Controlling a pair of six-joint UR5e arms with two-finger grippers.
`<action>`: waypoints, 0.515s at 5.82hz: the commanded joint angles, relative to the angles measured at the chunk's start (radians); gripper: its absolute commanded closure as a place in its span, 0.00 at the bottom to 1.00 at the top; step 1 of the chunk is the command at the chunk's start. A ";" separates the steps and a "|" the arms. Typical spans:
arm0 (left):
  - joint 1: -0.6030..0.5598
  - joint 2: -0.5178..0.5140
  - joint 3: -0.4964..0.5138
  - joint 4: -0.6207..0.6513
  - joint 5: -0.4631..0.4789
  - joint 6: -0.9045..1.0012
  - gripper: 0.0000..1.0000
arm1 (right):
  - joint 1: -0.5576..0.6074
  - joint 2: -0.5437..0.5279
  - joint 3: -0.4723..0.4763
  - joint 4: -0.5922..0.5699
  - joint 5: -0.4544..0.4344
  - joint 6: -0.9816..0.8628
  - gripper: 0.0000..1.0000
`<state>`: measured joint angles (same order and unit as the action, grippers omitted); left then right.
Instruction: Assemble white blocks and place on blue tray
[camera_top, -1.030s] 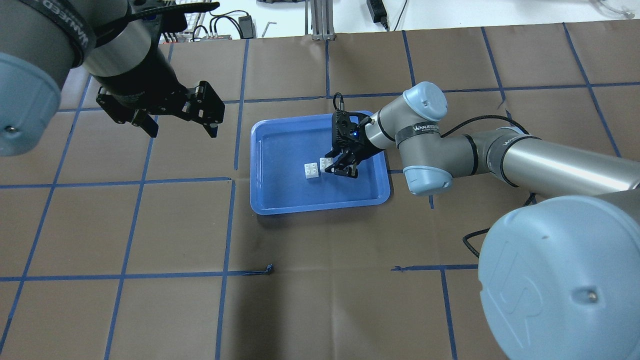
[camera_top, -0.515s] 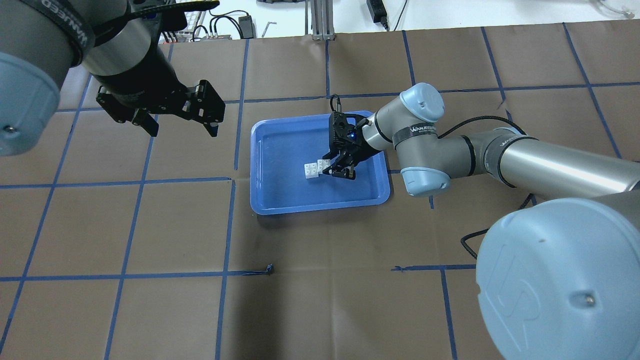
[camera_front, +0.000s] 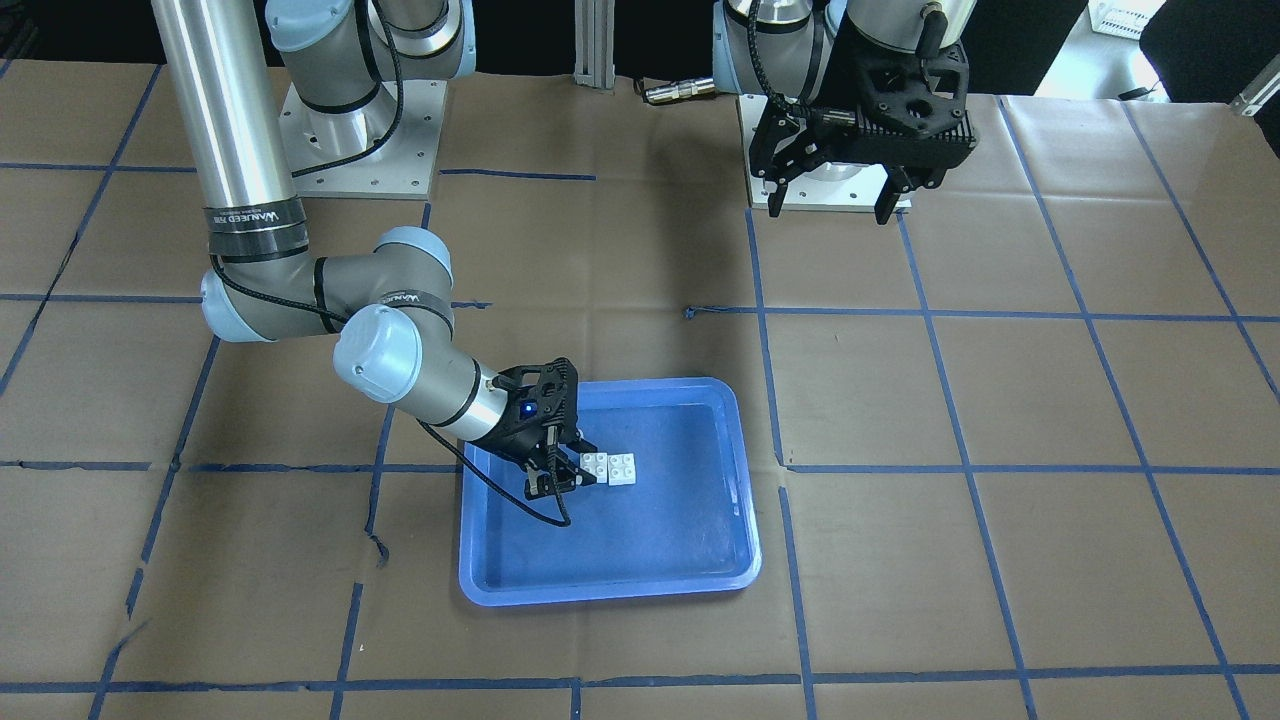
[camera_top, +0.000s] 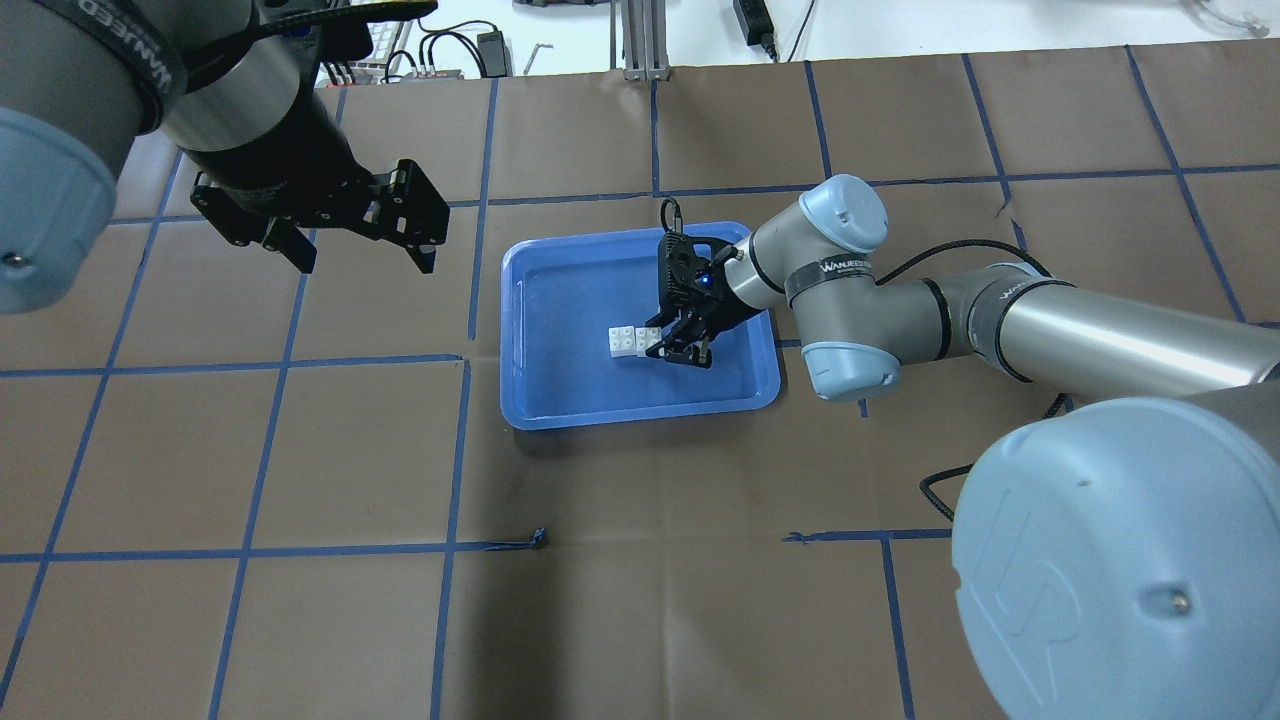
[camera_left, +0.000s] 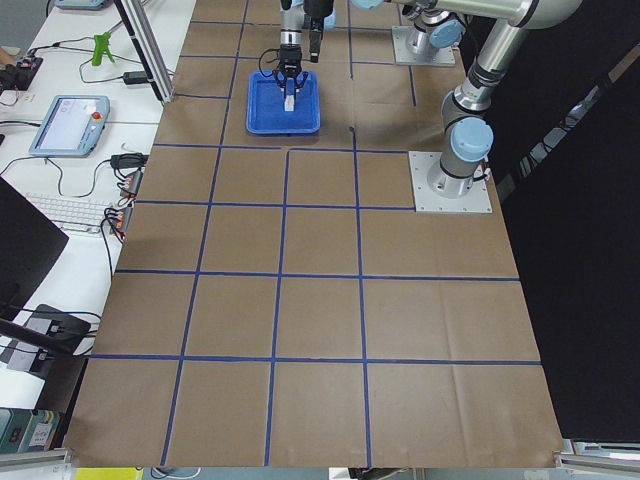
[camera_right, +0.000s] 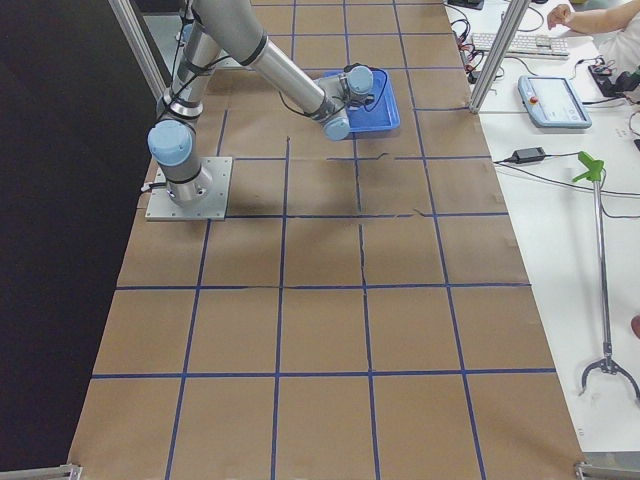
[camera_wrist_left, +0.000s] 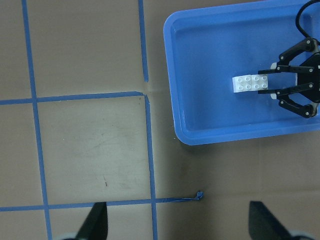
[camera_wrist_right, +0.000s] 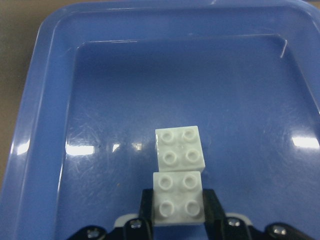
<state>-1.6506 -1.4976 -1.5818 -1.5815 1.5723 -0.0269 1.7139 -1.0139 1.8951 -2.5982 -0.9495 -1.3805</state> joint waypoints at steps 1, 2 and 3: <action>0.000 0.002 -0.003 0.000 0.000 -0.001 0.01 | 0.001 0.000 0.001 -0.003 0.001 0.000 0.75; 0.000 0.003 -0.003 0.000 0.000 -0.001 0.01 | 0.001 0.000 -0.001 -0.003 0.003 0.000 0.75; 0.000 0.003 -0.003 0.000 0.000 -0.001 0.01 | 0.001 0.000 -0.001 -0.005 0.036 0.000 0.75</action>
<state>-1.6506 -1.4947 -1.5845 -1.5815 1.5723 -0.0275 1.7149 -1.0139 1.8950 -2.6020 -0.9362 -1.3806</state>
